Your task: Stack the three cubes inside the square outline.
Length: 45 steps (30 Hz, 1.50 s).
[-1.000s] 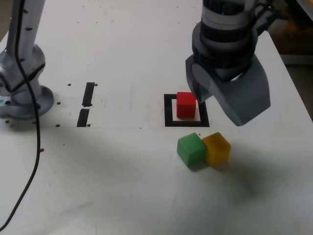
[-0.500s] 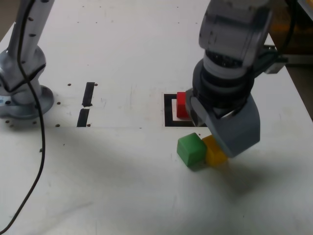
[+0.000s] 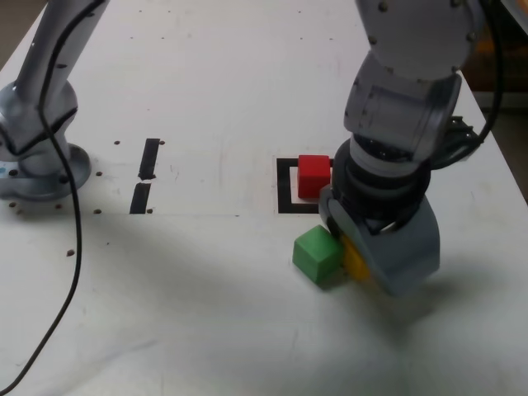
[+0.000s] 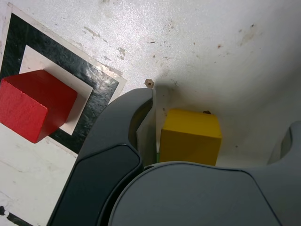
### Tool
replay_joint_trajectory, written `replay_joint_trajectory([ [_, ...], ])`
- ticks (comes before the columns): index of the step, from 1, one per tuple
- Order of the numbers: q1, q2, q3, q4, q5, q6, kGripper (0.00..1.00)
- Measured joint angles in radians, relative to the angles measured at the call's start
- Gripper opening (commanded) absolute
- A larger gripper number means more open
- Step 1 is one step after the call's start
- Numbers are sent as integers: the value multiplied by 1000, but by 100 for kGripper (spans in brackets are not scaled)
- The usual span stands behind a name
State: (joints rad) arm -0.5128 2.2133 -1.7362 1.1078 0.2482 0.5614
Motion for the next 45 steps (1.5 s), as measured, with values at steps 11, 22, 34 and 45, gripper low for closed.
replay_joint_trajectory([
  [11, 3, -1, 18, -25, 0, -22, 46],
  [22, 15, 3, 4, -7, -33, -21, 25],
  [34, 18, 14, -59, 71, -10, -78, 15],
  [45, 117, -103, -243, 291, 24, -225, 7],
])
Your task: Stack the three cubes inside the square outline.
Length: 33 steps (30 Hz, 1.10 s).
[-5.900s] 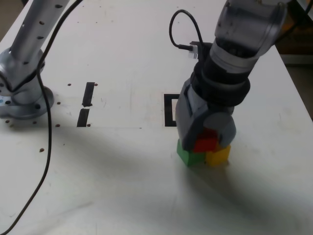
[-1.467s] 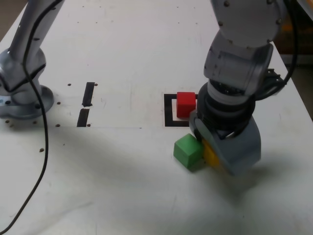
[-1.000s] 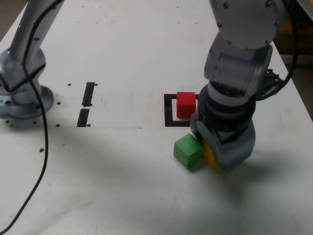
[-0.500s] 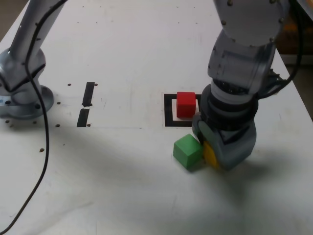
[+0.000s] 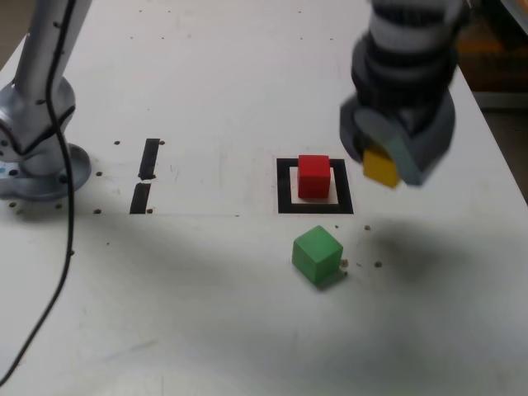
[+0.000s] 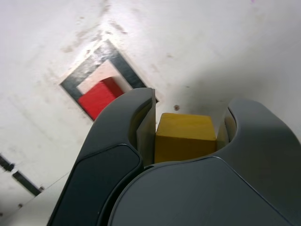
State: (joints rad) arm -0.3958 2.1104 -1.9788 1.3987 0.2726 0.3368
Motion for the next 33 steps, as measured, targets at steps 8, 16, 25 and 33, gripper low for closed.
replay_joint_trajectory([
  [8, 130, -29, -37, 142, -112, -59, 7],
  [16, 194, -29, 84, 171, -159, -263, 7],
  [25, 222, 31, 60, 168, -155, -416, 7],
  [33, 224, 34, 89, 167, -184, -452, 7],
])
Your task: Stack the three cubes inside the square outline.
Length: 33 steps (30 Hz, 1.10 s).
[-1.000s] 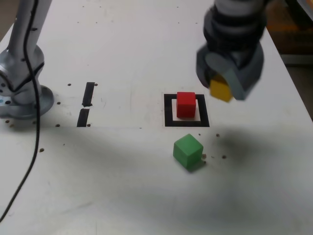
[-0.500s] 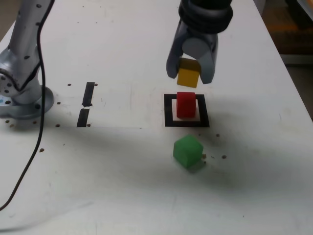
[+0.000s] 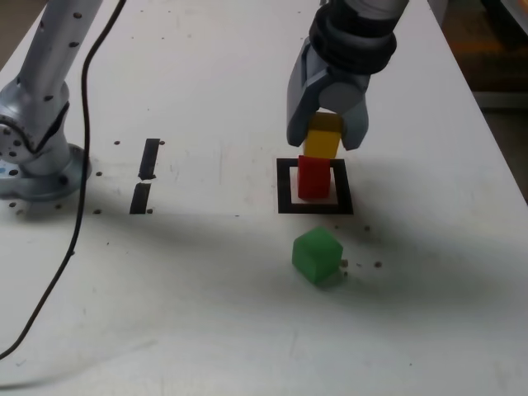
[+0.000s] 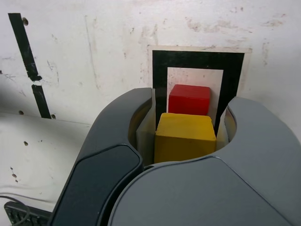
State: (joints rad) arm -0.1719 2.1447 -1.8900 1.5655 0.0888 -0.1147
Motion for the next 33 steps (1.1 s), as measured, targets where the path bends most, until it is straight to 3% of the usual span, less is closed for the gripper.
replay_joint_trajectory([
  [8, 23, -9, 90, -31, -1, -24, 9],
  [22, 27, -10, 111, -72, -4, -28, 10],
  [33, 28, 0, 109, -92, -25, -29, 23],
])
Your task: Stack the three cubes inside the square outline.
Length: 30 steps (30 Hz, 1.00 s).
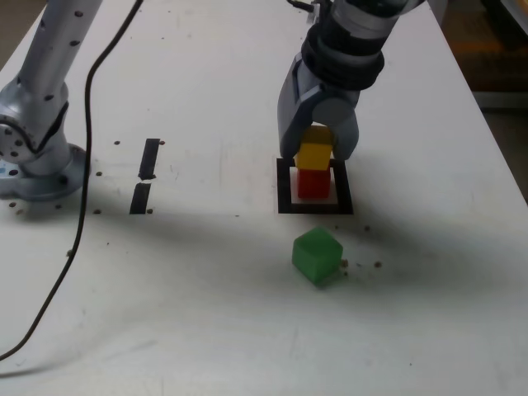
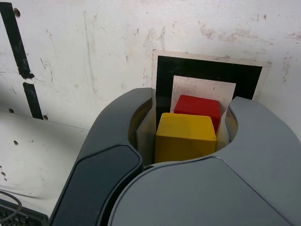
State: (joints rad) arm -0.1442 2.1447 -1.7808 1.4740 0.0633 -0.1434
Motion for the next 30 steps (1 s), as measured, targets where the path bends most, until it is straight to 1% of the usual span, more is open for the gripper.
replay_joint_trajectory([
  [3, 2, 0, 0, 1, -6, -1, 37],
  [10, 4, 1, 2, 1, -11, -1, 84],
  [12, 4, 3, 1, 1, -13, -1, 95],
  [13, 4, 3, 1, 1, -13, -1, 98],
  [15, 4, 3, 1, 2, -13, -1, 99],
  [19, 4, 3, 2, 8, -13, 2, 100],
  [24, 5, -2, 5, 14, -11, 40, 100],
  [26, 5, -21, 37, 18, -14, 40, 100],
  [30, 3, -104, 132, 30, -42, -13, 100],
])
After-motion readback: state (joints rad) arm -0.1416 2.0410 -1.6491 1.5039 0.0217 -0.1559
